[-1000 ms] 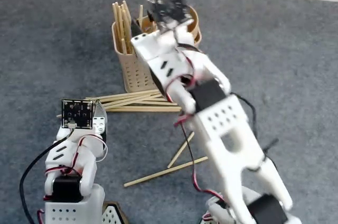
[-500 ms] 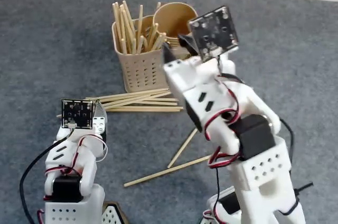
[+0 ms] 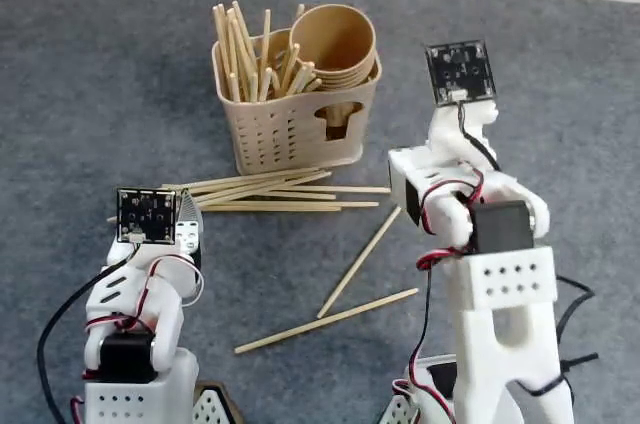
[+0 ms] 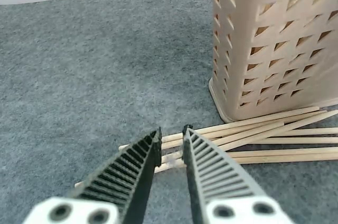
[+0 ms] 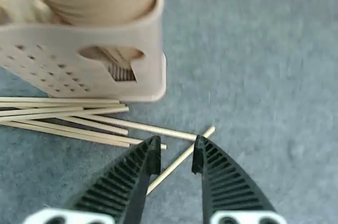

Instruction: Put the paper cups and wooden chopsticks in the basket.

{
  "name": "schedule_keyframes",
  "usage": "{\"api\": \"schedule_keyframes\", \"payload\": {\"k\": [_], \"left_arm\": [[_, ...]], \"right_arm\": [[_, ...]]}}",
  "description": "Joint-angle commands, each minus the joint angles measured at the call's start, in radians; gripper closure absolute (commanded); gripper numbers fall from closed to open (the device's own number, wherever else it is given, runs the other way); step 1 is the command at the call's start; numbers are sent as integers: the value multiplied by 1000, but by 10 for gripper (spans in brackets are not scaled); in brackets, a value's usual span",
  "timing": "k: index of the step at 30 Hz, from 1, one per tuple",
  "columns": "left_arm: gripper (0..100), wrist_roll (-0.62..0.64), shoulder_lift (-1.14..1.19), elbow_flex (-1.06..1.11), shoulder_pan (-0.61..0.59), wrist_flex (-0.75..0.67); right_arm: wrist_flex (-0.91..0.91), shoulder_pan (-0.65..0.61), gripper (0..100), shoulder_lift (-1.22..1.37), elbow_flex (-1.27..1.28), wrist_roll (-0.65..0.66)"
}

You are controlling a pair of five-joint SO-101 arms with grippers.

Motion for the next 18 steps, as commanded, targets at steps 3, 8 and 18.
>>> {"api": "schedule_keyframes", "payload": {"k": [3,8,18], "left_arm": [[916,-9,-8,-2,-12,-21],[916,-9,-8,-2,-12,-21],[916,-9,-8,-2,-12,-21]], "right_arm": [[-85,51,889,171,18,-72],[-110,76,889,401,-25,-72],[-128,111,892,777,-245,-176]]}}
